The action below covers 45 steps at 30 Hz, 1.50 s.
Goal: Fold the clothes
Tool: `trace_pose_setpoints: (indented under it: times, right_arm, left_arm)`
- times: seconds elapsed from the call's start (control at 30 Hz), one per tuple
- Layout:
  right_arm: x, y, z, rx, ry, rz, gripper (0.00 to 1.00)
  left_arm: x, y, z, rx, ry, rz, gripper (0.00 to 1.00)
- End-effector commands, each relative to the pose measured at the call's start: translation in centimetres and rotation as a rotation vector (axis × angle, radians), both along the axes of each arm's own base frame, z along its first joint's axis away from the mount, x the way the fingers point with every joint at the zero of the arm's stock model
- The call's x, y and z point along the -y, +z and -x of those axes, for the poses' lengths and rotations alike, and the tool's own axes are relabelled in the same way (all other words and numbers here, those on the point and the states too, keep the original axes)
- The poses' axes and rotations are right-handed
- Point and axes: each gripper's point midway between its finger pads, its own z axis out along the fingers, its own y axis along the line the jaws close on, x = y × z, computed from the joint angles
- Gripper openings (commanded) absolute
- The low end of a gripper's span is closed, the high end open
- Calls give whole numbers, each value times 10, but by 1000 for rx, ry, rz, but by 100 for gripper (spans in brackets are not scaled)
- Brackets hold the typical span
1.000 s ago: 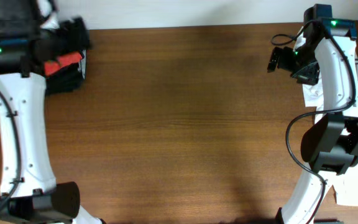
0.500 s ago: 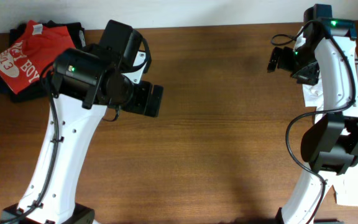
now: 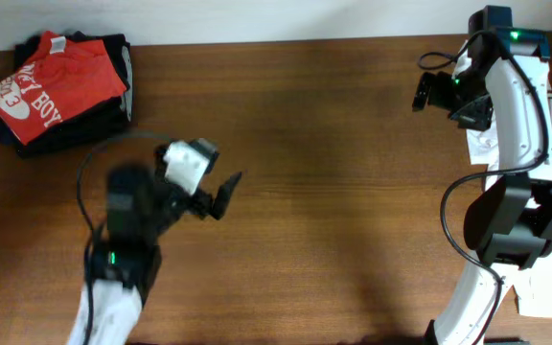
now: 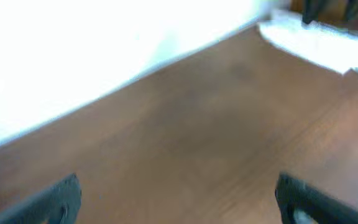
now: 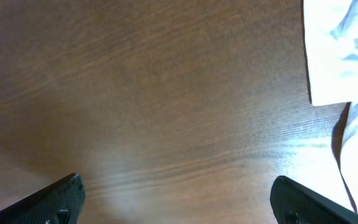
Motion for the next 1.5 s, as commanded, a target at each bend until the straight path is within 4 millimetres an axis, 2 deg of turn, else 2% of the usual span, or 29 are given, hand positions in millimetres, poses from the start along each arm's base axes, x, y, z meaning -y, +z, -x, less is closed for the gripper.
trace_pose_setpoints:
  times: [0.0,0.07,0.17,0.27,0.37,0.5,0.63,0.7,0.77,0.8,0.87,0.9,1.47]
  right_arm:
    - [2,8,-2,21,5,14,99]
    - [2,8,-2,21,5,14,99]
    - [2,8,-2,21,5,14,99]
    - [3,8,-2,21,5,14,99]
    - [2,8,-2,21,5,14,99]
    - [2,8,-2,21,5,14,99]
    - [2,8,-2,21,5,14,99]
    - [2,8,-2,21,5,14,99]
    - [2,8,-2,21,5,14,99]
    - [3,8,-2,21,5,14,99]
    - [2,8,-2,21,5,14,99]
    - [2,8,-2,21,5,14,99]
    - [3,6,0,11,5,13,99]
  left_arm:
    - [-20,-15,46,162,43,12,99]
    - [-27,-16,62,258,63,19,99]
    - [-56,-18,75,298,195,141,99]
    - [-73,-26,76,308,284,130,99]
    - [-89,-45,79,238,387,108,99]
    - [-99,-55,87,234,436,101,99]
    - [-103,-54,86,239,464,96,99]
    - [-102,-25,87,360,449,113,99]
    - [-104,-17,87,394,458,116,99]
    - [-108,-20,87,383,482,112,99]
    - [-121,-46,85,279,564,85,99]
    - [-121,-57,85,233,565,77,99]
    - [-120,-58,85,230,561,77,99]
